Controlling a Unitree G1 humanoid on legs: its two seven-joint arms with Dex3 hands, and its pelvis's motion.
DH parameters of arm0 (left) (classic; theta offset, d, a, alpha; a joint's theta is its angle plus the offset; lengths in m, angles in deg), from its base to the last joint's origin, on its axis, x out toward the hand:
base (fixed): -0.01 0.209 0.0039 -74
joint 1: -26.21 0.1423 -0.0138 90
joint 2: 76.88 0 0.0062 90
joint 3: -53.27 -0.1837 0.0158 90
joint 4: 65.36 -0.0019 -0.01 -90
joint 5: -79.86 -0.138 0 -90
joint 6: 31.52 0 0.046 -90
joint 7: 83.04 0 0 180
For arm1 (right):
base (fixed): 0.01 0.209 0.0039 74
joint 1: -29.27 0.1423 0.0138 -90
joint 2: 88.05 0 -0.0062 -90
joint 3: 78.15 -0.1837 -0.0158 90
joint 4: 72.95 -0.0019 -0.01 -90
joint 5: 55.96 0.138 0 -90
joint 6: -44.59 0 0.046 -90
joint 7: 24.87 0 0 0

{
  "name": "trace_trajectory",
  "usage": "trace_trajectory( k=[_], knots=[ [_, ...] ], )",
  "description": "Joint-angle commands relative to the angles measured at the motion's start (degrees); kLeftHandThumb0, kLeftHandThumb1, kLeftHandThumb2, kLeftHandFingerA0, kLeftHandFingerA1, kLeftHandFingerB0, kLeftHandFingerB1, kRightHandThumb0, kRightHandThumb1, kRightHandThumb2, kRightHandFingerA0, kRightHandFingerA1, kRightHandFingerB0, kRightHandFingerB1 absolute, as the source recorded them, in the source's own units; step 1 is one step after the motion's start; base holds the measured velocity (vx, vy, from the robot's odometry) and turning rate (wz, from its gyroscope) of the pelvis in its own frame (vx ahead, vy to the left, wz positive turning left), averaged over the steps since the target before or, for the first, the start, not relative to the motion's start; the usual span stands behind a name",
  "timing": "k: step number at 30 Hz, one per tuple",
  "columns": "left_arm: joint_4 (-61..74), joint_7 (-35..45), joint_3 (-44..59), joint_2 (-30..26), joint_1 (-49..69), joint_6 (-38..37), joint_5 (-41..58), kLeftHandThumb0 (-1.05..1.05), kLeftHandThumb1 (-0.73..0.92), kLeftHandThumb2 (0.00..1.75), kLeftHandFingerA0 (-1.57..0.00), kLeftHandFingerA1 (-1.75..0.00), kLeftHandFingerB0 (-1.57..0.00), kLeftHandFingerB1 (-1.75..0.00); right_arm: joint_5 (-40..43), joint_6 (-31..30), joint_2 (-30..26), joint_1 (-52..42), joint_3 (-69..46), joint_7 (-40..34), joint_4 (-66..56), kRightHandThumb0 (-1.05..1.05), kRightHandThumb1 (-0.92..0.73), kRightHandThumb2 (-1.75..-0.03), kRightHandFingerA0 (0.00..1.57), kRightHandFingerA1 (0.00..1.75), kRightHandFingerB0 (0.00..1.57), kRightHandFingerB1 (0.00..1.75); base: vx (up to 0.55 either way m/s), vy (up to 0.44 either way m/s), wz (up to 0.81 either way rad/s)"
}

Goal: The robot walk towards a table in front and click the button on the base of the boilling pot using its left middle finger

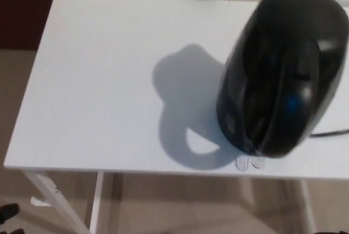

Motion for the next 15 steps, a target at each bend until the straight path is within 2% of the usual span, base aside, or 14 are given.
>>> trace_trajectory(
  k=[1, 2, 3, 4, 5, 7, 8, 15],
  knots=[
    [-1.0, -0.1, 0.3, -0.3, 0.6, -0.2, 0.6, -0.31, 0.51, 0.65, -0.43, -0.46, -0.38, -0.44, 0.2, 0.5, -0.8, -0.5, -0.3, 0.4, 0.5, -0.28, -0.60, -0.57, 0.71, 0.53, 0.53, 0.43, 0.12, 0.002, 0.06],
    [-0.7, 0.1, 0.2, -0.3, 0.8, -0.2, 0.5, -0.25, 0.59, 0.56, -0.44, -0.40, -0.38, -0.37, 0.1, 0.2, -0.8, -0.5, -0.2, 0.3, 0.4, -0.27, -0.60, -0.57, 0.71, 0.53, 0.53, 0.42, 0.12, -0.041, 0.10],
    [-0.5, 0.0, 0.1, -0.3, 1.0, -0.3, 0.3, -0.25, 0.60, 0.56, -0.41, -0.38, -0.37, -0.37, -0.1, 0.0, -0.8, -0.5, -0.1, 0.1, 0.3, -0.36, -0.51, -0.76, 0.67, 0.62, 0.47, 0.52, 0.10, -0.059, 0.07],
    [-0.5, -0.2, -0.1, -0.3, 1.0, -0.6, 0.0, -0.25, 0.60, 0.56, -0.41, -0.38, -0.37, -0.37, -0.4, -0.2, -0.9, -0.5, 0.1, -0.1, 0.2, -0.36, -0.51, -0.76, 0.67, 0.62, 0.47, 0.52, 0.09, -0.087, 0.07],
    [-0.4, -0.1, -0.1, -0.3, 1.1, -0.6, 0.0, -0.25, 0.60, 0.56, -0.41, -0.38, -0.37, -0.36, -0.4, -0.3, -0.9, -0.5, 0.1, -0.1, 0.2, -0.28, -0.61, -0.58, 0.72, 0.52, 0.52, 0.42, 0.09, -0.114, 0.06],
    [-0.2, -0.3, 0.0, -0.3, 1.1, -0.2, 0.2, -0.25, 0.59, 0.56, -0.43, -0.39, -0.39, -0.37, -0.2, -0.2, -0.8, -0.4, 0.0, 0.1, 0.4, -0.27, -0.61, -0.58, 0.71, 0.52, 0.53, 0.42, 0.09, -0.141, 0.12],
    [-0.6, 0.0, 0.1, -0.3, 0.9, -0.3, 0.4, -0.24, 0.58, 0.55, -0.41, -0.38, -0.38, -0.37, -0.2, 0.1, -0.9, -0.2, 0.0, 0.1, 0.9, -0.36, -0.51, -0.75, 0.65, 0.61, 0.48, 0.52, 0.15, -0.003, -0.73],
    [-0.9, 0.1, 0.0, -0.4, 0.7, -0.5, 0.1, -0.25, 0.59, 0.56, -0.42, -0.39, -0.37, -0.37, -0.7, -0.3, -1.0, -0.5, 0.4, -0.3, 0.0, -0.36, -0.52, -0.75, 0.65, 0.60, 0.47, 0.51, 0.10, 0.016, 0.03]
  ],
)
